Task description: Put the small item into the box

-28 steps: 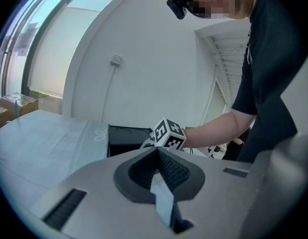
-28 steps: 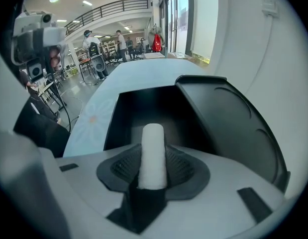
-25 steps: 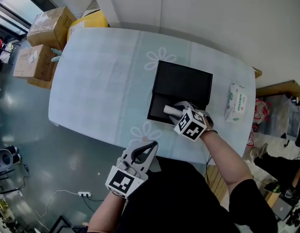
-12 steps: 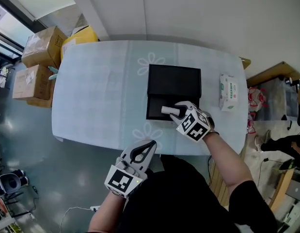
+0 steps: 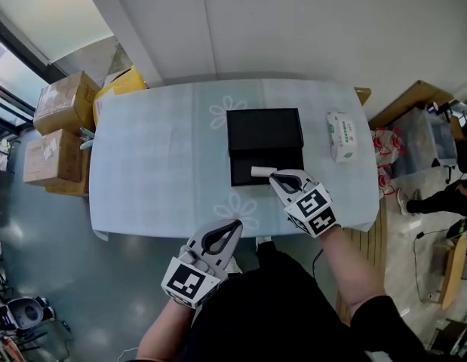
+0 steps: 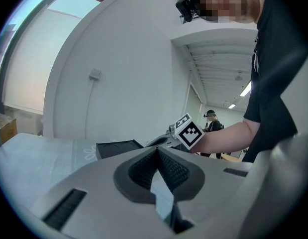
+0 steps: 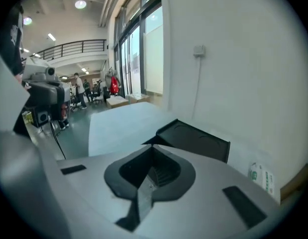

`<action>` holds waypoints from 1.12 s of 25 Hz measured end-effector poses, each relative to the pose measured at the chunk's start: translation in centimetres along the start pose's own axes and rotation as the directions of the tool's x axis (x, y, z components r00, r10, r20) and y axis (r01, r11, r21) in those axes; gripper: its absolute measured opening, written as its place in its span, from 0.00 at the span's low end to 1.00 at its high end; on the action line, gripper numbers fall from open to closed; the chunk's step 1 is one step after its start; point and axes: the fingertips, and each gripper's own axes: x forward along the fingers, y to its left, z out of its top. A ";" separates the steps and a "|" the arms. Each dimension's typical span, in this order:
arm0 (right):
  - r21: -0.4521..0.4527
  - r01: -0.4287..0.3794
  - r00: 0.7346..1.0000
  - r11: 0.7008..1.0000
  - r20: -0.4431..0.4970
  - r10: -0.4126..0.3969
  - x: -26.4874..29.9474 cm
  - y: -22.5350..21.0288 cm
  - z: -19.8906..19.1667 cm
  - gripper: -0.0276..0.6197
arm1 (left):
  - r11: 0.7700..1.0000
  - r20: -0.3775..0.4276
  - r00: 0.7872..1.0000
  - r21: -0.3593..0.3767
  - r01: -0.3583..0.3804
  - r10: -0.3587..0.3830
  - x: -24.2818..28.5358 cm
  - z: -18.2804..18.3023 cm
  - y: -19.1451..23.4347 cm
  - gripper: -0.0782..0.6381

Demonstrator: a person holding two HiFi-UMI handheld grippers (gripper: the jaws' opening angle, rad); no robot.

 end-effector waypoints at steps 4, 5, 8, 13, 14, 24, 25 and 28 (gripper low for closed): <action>0.081 0.037 0.991 0.996 0.122 -0.047 -3.2 1.8 2.5 0.06 | 0.999 0.035 0.999 0.030 0.023 -0.024 -1.7 1.6 -0.8 0.12; 0.092 0.043 0.988 0.995 0.145 -0.056 -4.1 2.3 3.0 0.06 | 0.999 0.043 0.999 0.037 0.027 -0.029 -2.1 2.0 -0.9 0.12; 0.102 0.059 0.977 0.993 0.199 -0.078 -6.2 4.1 4.3 0.06 | 0.998 0.064 0.997 0.052 0.037 -0.040 -3.3 2.6 -1.3 0.12; 0.081 0.077 0.966 0.994 0.242 -0.094 -9.4 7.7 5.3 0.06 | 0.996 0.088 0.994 0.061 0.059 -0.064 -5.0 2.8 -2.5 0.12; 0.079 0.080 0.963 0.994 0.250 -0.097 -9.9 8.4 5.4 0.06 | 0.996 0.093 0.993 0.064 0.064 -0.070 -5.3 2.7 -2.8 0.12; 0.128 0.069 0.954 0.989 0.282 -0.103 -12.3 15.0 3.5 0.06 | 0.988 0.096 0.989 0.111 0.105 -0.116 -8.5 0.8 -5.7 0.12; 0.140 0.066 0.952 0.988 0.287 -0.104 -12.5 15.5 3.3 0.06 | 0.988 0.091 0.989 0.112 0.110 -0.121 -8.7 0.6 -5.9 0.12; 0.170 0.058 0.948 0.984 0.300 -0.108 -12.8 16.6 2.8 0.06 | 0.986 0.072 0.988 0.113 0.125 -0.133 -9.2 -0.2 -6.5 0.12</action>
